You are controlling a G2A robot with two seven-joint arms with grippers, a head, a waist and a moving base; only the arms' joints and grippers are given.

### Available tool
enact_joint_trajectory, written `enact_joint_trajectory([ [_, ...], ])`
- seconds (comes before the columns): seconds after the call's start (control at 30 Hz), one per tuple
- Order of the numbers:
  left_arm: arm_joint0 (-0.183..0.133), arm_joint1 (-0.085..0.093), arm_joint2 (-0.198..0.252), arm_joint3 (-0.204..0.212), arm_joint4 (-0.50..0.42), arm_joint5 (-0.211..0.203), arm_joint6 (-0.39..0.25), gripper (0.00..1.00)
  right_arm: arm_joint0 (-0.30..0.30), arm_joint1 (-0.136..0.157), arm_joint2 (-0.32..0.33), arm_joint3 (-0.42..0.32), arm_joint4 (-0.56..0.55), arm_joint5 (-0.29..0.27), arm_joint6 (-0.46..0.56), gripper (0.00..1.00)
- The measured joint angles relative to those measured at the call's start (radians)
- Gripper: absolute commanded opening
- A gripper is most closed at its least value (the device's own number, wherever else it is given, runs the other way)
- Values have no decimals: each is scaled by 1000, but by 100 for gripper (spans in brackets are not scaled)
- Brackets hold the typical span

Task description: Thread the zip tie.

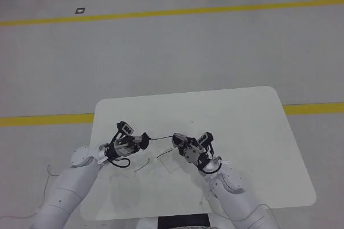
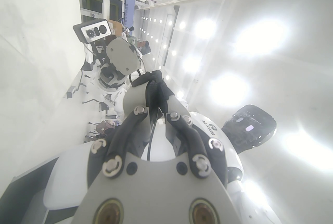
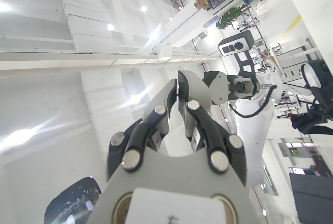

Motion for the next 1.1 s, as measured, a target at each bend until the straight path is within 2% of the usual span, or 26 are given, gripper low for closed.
enact_joint_trajectory([
  [0.33, 0, 0, 0, 0, 0, 0, 0, 0, -90, 28, 130, -100, -24, -52, 18, 100],
  [0.77, 0, 0, 0, 0, 0, 0, 0, 0, -94, 31, 139, -114, -46, -70, 19, 100],
  [0.87, 0, 0, 0, 0, 0, 0, 0, 0, -89, 35, 167, -140, -170, -124, -22, 100],
  [1.0, 0, 0, 0, 0, 0, 0, 0, 0, -110, 32, 235, -254, -470, -123, -64, 100],
  [1.1, 0, 0, 0, 0, 0, 0, 0, 0, -128, 25, 225, -316, -675, -123, -74, 100],
])
